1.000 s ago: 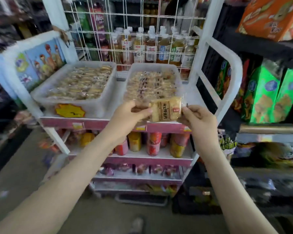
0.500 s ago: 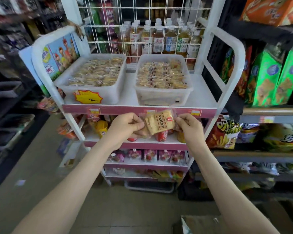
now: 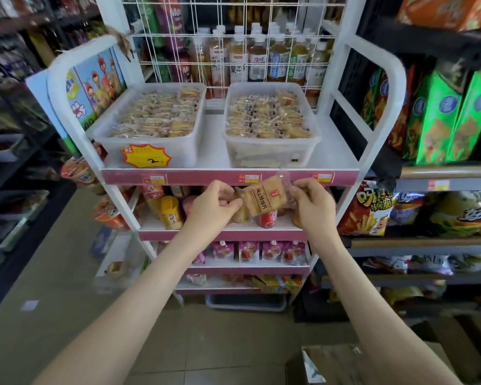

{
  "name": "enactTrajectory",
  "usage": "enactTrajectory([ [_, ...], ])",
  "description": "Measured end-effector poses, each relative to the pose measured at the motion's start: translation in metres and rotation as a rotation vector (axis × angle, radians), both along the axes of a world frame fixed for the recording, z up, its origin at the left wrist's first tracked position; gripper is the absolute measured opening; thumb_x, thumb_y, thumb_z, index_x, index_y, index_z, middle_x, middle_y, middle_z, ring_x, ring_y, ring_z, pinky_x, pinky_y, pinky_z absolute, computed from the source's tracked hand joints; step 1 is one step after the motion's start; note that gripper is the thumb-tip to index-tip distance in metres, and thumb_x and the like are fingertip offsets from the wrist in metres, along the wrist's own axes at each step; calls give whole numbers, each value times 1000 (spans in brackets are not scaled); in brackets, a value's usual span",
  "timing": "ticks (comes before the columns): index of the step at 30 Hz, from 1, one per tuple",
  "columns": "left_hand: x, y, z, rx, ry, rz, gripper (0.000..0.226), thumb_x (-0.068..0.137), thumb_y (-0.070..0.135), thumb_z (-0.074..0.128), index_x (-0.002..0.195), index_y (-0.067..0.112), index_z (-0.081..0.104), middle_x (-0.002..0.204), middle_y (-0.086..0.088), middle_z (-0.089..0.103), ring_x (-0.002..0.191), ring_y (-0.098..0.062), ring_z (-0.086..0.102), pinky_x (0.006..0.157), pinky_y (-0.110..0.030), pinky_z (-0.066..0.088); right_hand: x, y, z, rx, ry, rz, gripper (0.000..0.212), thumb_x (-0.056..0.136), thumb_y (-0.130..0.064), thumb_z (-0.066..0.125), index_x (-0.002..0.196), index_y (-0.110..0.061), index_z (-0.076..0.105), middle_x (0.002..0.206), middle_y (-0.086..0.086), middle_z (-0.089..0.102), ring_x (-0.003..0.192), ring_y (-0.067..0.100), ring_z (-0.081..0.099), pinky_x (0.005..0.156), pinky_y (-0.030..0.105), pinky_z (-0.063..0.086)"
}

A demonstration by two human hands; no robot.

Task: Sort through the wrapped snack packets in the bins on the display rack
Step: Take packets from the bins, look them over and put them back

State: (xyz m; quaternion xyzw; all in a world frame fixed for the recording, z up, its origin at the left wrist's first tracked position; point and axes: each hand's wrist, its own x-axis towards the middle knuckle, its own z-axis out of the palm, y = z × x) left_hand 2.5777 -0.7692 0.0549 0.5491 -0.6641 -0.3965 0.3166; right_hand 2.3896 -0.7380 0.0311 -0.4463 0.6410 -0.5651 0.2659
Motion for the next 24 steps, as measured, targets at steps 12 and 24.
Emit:
enactTrajectory([
  [12, -34, 19, 0, 196, 653, 93, 13, 102, 25, 45, 107, 20, 57, 94, -3, 64, 69, -1, 65, 56, -15, 50, 40, 8, 8, -263, 487, 461, 21, 90, 8, 47, 100, -4, 61, 84, -1, 58, 76, 5, 53, 68, 14, 42],
  [24, -11, 4, -2, 77, 516, 229, 19, 101, 25, 48, 83, 21, 50, 96, -15, 68, 87, -38, 69, 82, -61, 53, 15, 2, 21, -115, -148, 127, 19, 93, -6, 55, 96, -25, 61, 87, -3, 63, 81, 13, 58, 71, 25, 47],
])
